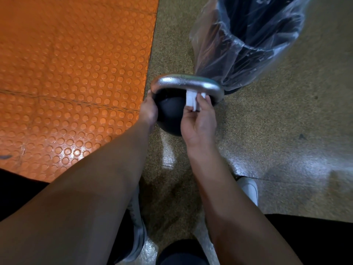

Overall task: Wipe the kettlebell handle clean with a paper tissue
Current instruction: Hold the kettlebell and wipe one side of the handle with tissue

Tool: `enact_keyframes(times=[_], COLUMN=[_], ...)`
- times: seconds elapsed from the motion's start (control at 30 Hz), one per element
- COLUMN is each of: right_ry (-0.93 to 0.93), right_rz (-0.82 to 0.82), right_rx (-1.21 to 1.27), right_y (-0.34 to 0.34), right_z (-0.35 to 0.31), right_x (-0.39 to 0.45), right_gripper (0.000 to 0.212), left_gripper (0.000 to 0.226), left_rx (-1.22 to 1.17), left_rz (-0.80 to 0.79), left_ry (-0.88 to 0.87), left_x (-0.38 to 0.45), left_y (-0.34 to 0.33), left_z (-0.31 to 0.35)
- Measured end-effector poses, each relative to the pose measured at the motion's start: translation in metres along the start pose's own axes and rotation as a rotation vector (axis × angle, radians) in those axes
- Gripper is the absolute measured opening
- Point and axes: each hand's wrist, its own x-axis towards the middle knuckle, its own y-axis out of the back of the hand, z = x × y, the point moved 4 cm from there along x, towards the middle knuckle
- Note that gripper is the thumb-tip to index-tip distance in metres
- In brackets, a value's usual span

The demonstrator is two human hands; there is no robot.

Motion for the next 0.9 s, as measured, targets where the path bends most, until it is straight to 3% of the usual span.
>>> enact_keyframes(times=[0.1,0.23,0.43,0.9], right_ry=[-0.010,-0.019,-0.063,-0.054], right_rz=[-0.019,-0.059,-0.114,-0.090], right_rx=[-0.038,0.026,-0.013,0.045], right_y=[0.004,0.005,-0.005,0.000], right_z=[-0.004,-0.014,-0.009,-0.016], right_x=[-0.004,-0.002,-0.010,-0.007], right_gripper=[0.033,0.021,0.026,0.020], left_gripper=[0.064,0.062,0.062,0.062], left_rx=[0.012,0.023,0.019,0.016], left_rz=[0.017,0.023,0.013,0.028], left_ry=[-0.002,-0.008,0.003,-0.009], left_x=[0.001,0.000,-0.001,0.002], left_y=[0.001,0.002,0.000,0.001], left_z=[-0.001,0.000,0.001,-0.002])
